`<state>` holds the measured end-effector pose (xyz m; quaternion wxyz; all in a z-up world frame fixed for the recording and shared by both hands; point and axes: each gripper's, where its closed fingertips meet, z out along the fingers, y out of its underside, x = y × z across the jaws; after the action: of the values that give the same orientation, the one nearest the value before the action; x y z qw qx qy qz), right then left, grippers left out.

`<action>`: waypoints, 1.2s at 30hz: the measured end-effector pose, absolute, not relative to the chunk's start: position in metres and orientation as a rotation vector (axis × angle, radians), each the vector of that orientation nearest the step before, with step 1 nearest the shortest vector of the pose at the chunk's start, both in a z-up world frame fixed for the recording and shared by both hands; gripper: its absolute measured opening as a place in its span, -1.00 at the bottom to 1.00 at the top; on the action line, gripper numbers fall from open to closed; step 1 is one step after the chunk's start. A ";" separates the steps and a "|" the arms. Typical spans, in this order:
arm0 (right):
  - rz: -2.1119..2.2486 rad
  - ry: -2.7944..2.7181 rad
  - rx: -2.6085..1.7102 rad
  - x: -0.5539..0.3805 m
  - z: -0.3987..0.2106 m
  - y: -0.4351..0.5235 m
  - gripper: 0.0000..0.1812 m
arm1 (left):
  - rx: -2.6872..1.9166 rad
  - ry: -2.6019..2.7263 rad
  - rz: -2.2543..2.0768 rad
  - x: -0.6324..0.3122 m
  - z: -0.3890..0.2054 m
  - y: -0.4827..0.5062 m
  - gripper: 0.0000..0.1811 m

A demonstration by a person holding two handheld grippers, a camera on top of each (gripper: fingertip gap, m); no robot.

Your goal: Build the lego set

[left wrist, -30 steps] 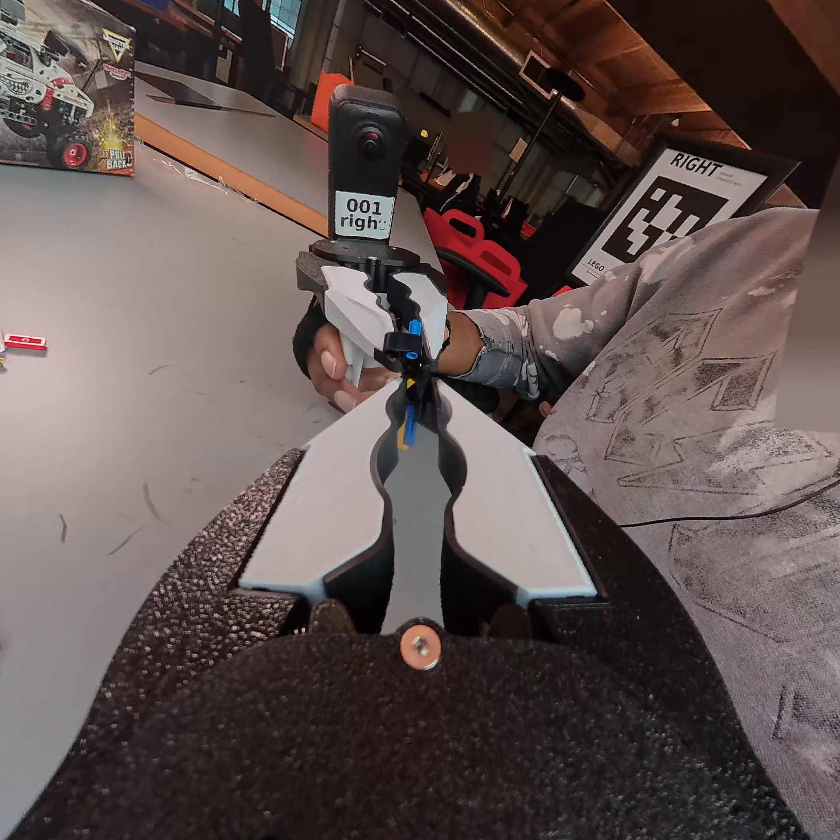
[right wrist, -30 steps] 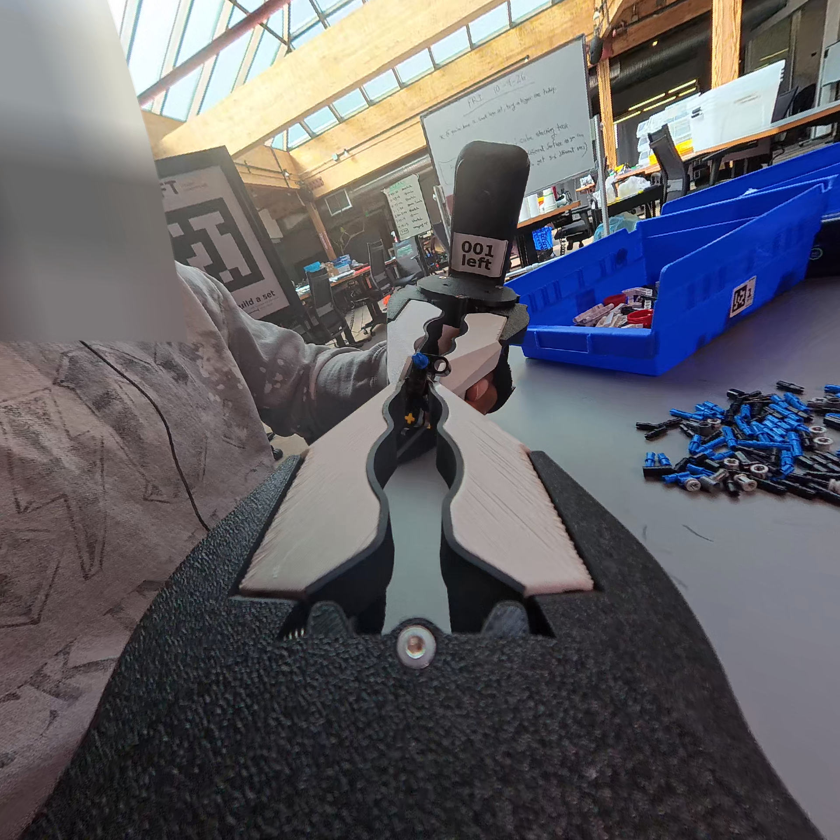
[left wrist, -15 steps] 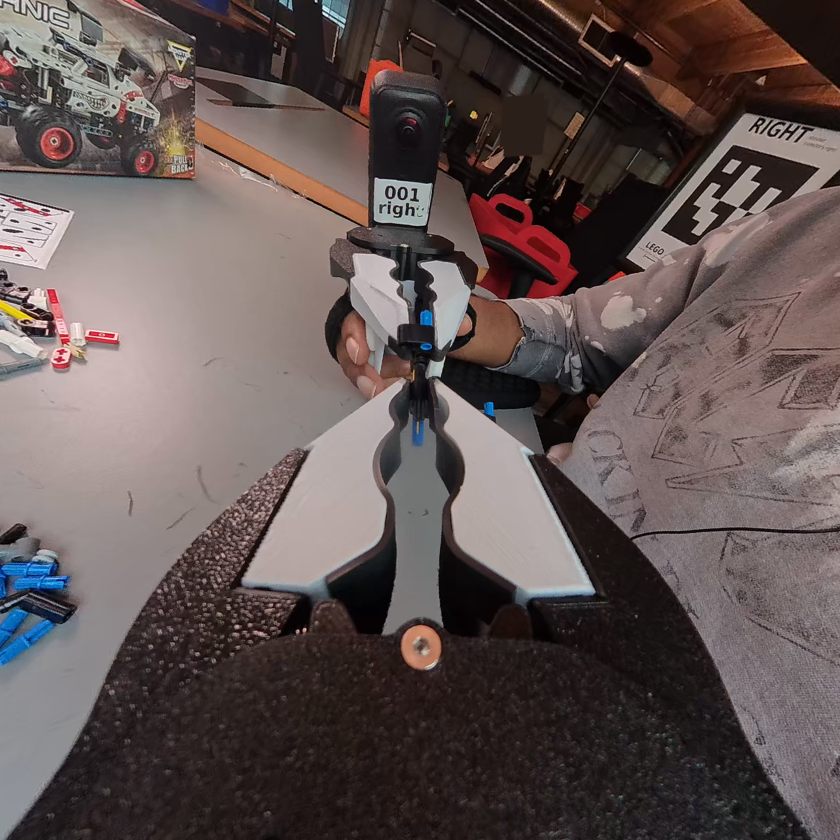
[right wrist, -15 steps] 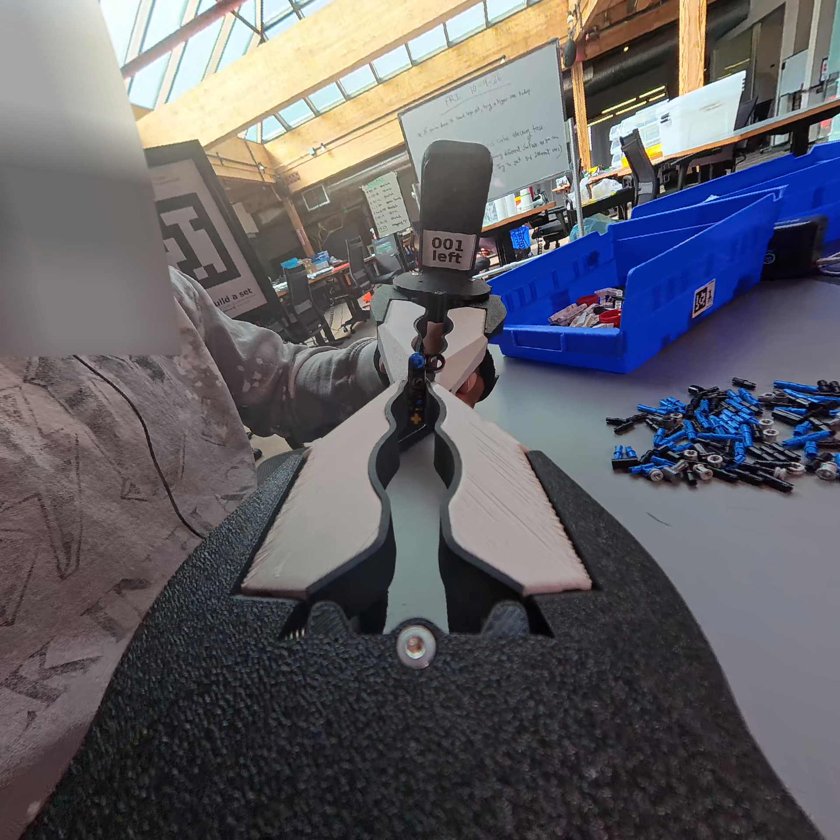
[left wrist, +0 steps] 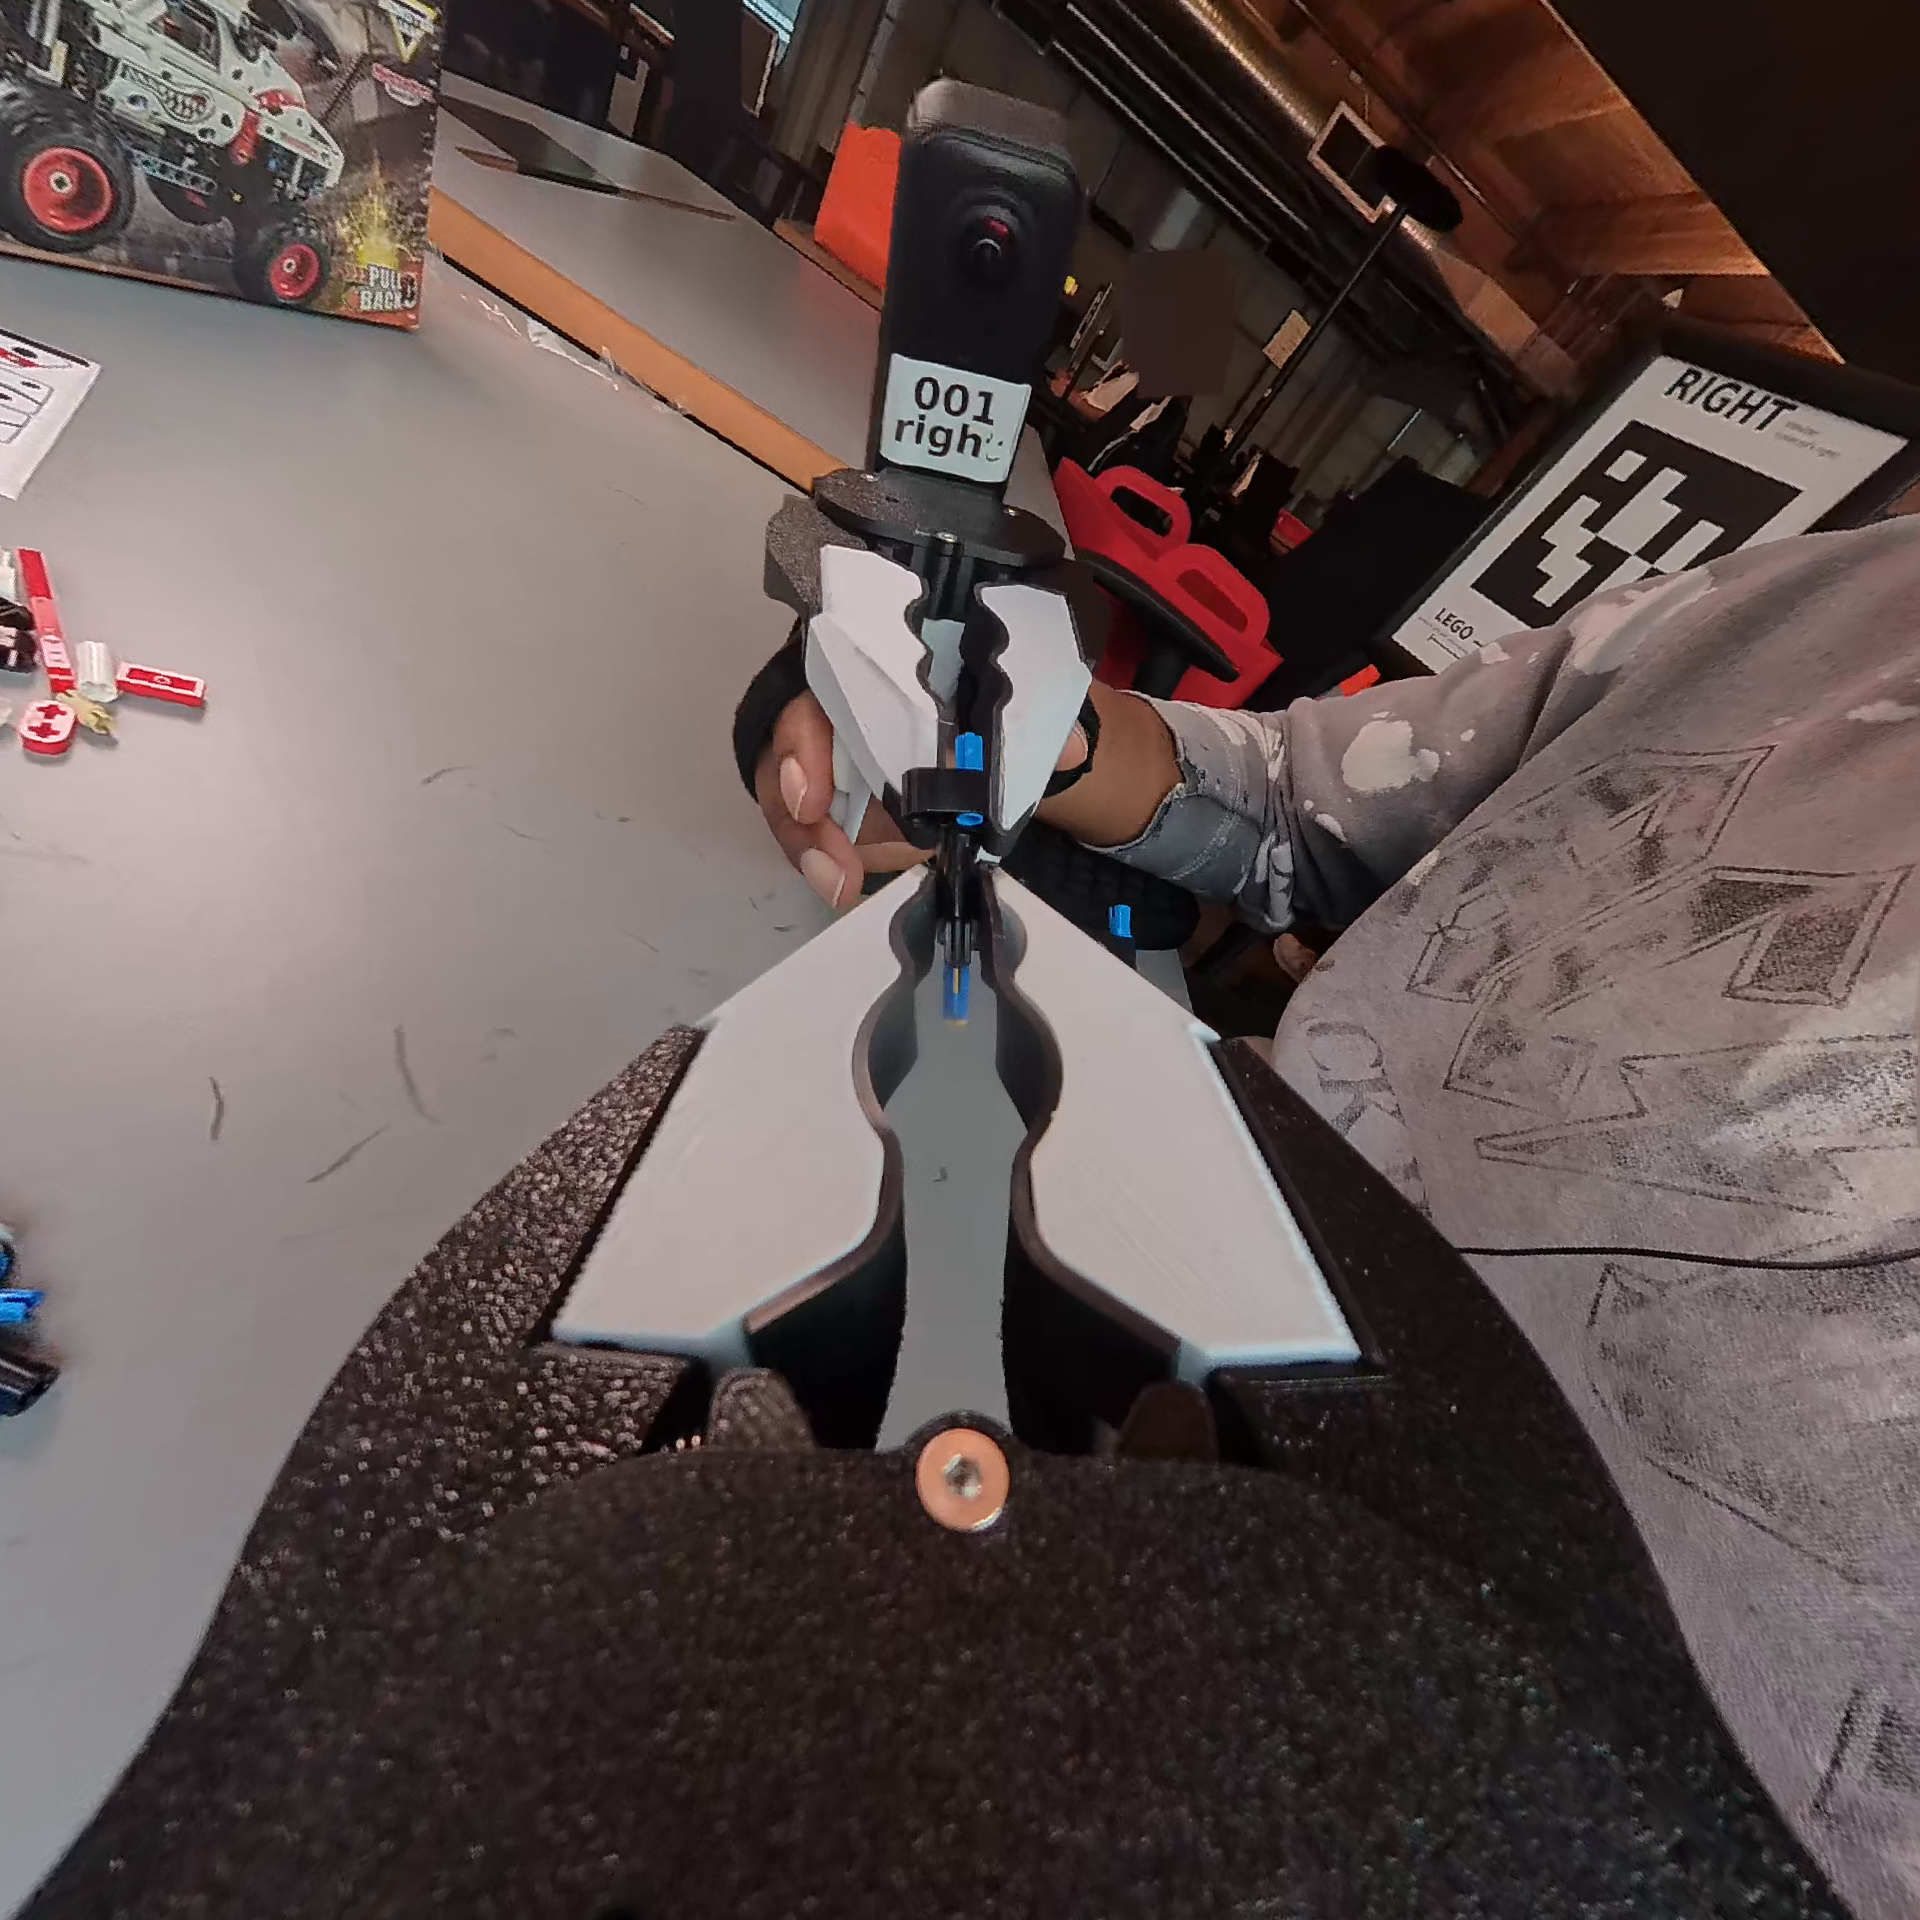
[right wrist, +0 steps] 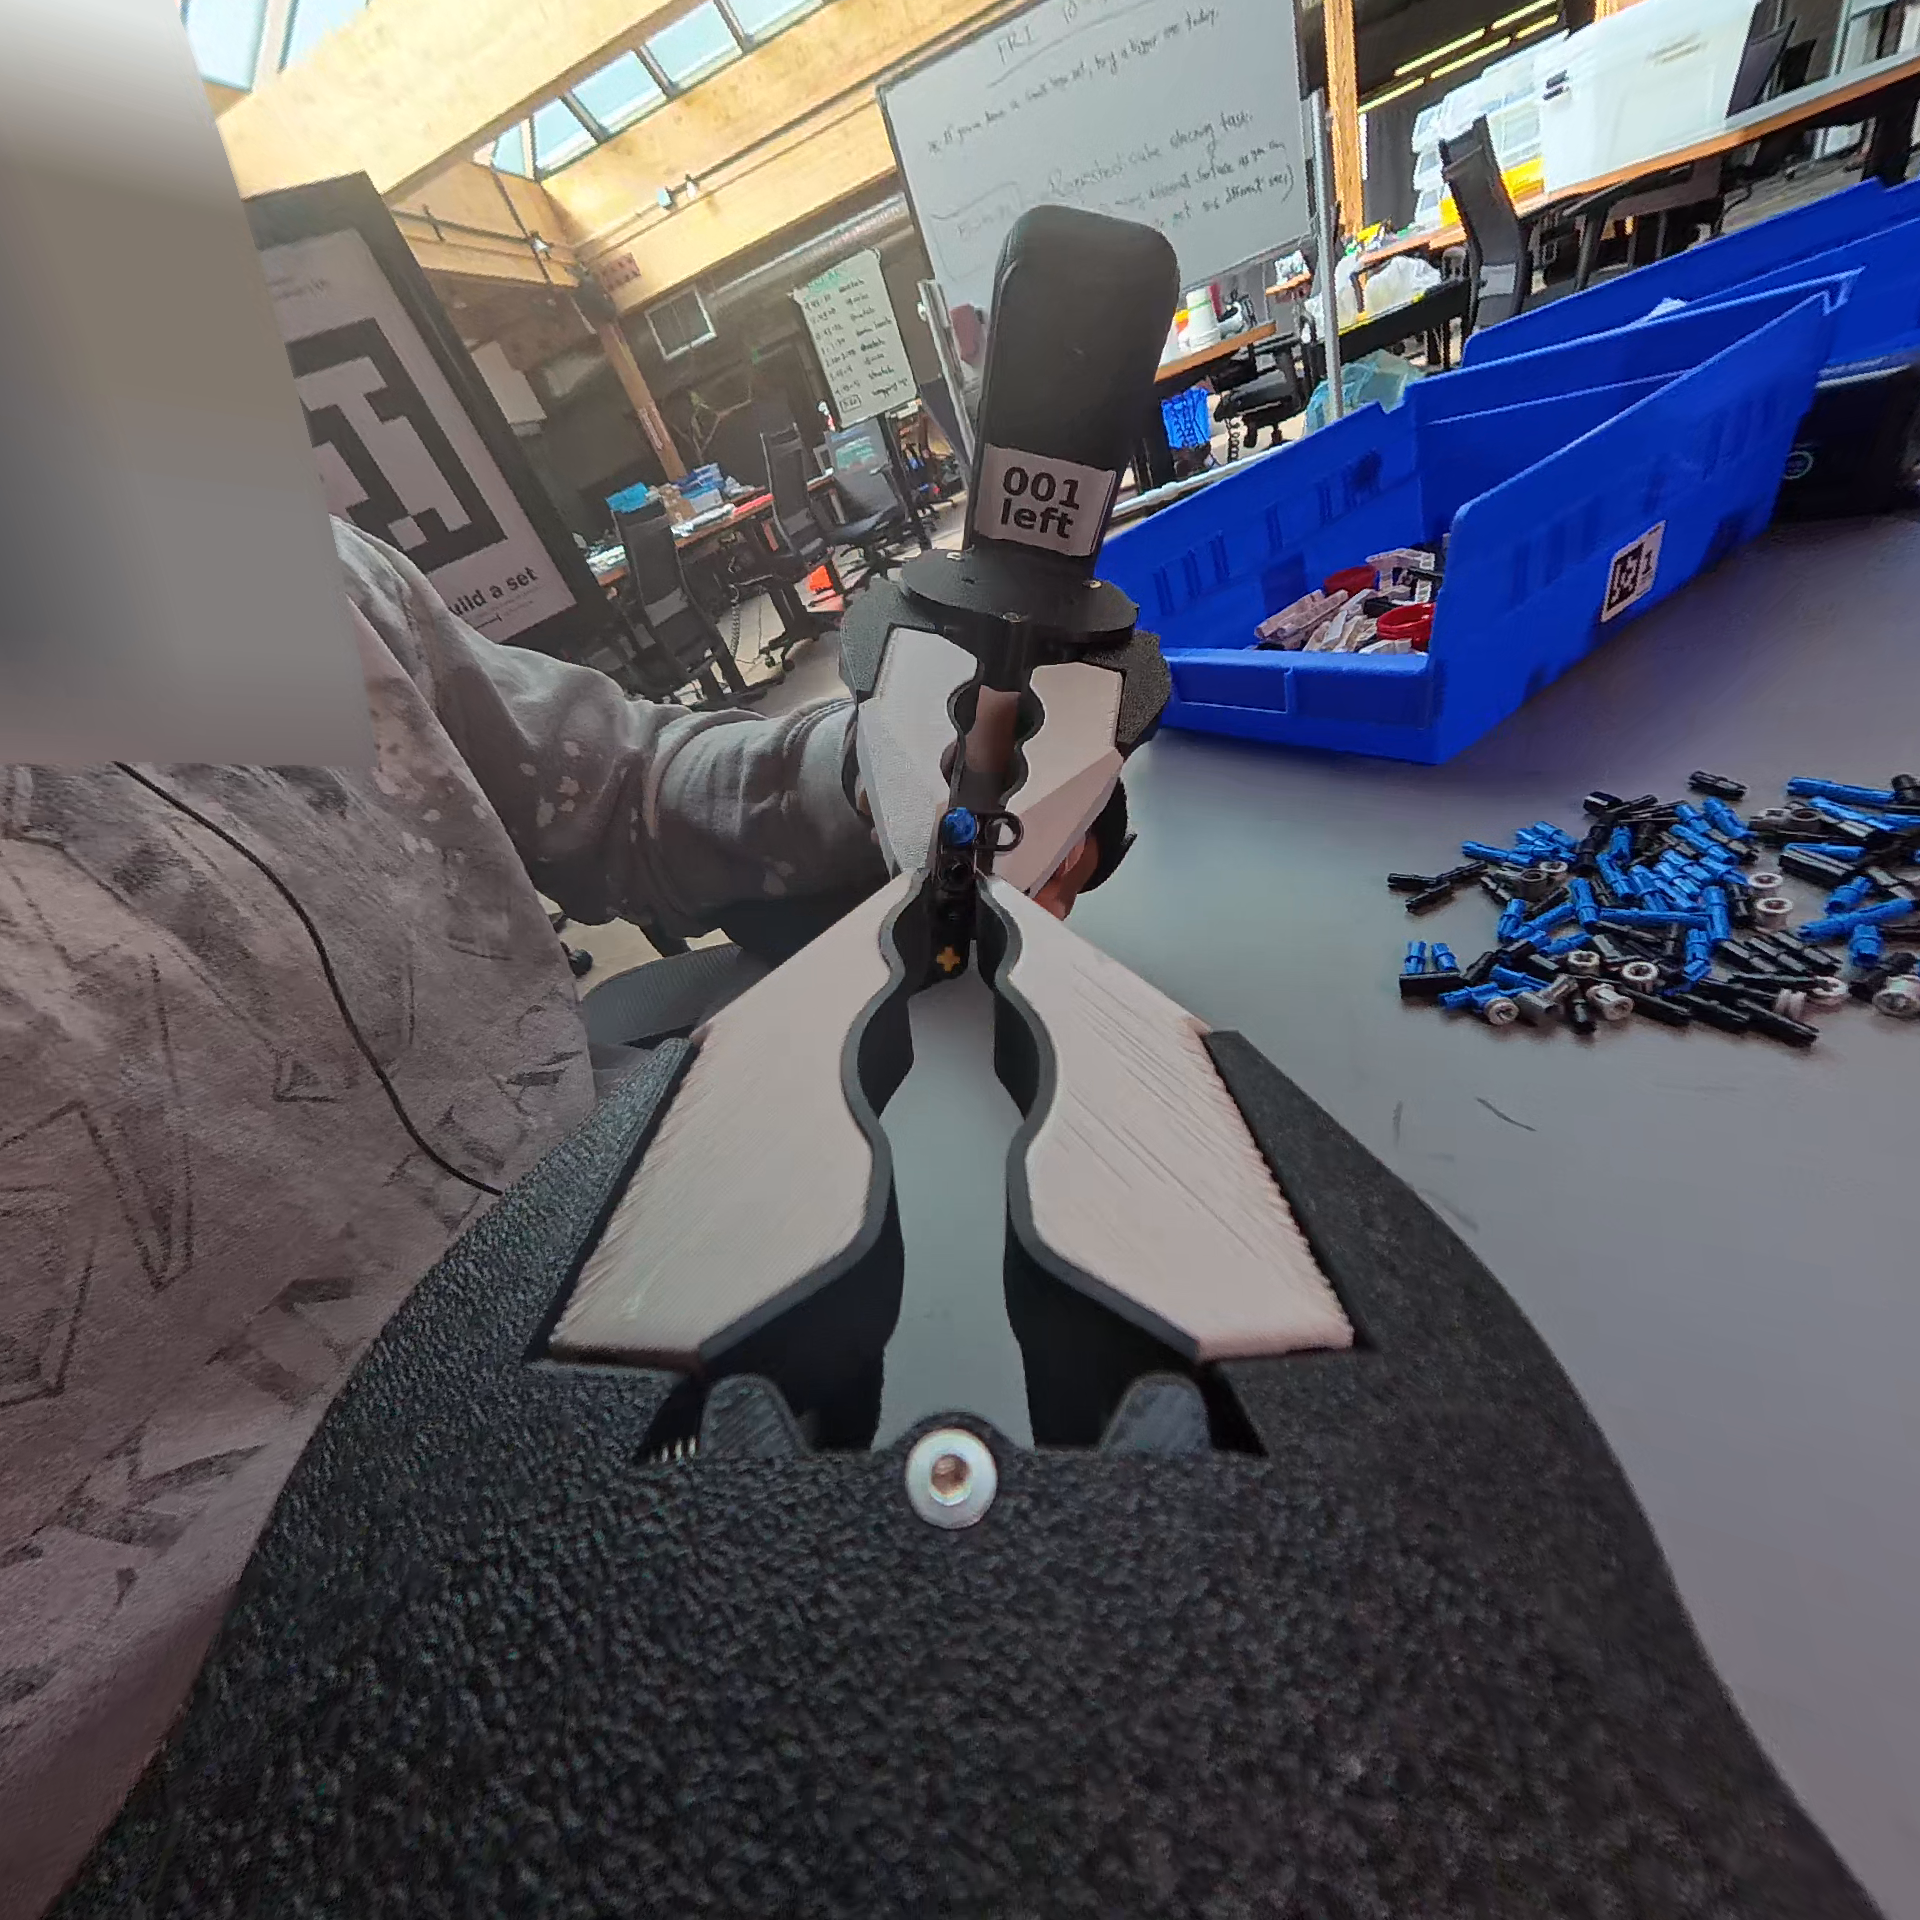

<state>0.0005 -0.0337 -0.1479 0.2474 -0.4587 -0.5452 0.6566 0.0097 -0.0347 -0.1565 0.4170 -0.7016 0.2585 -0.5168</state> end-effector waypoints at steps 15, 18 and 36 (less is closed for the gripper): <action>1.662 -1.510 -1.279 -0.001 -0.147 -0.029 -0.91 | -1.729 0.590 -1.334 0.012 -0.154 -0.029 -0.94; 1.556 -1.528 -1.235 -0.002 -0.142 -0.030 -0.72 | -1.716 0.518 -1.339 0.005 -0.151 -0.022 -0.94; 0.852 -1.609 -1.377 -0.010 -0.157 -0.007 -0.74 | -1.787 0.400 -1.066 -0.013 -0.160 0.001 -0.93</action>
<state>-0.0097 -0.0067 -0.1573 0.4161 -0.5485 -0.6409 0.3395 -0.0128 0.0009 -0.1603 0.4893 -0.7356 0.1645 -0.4387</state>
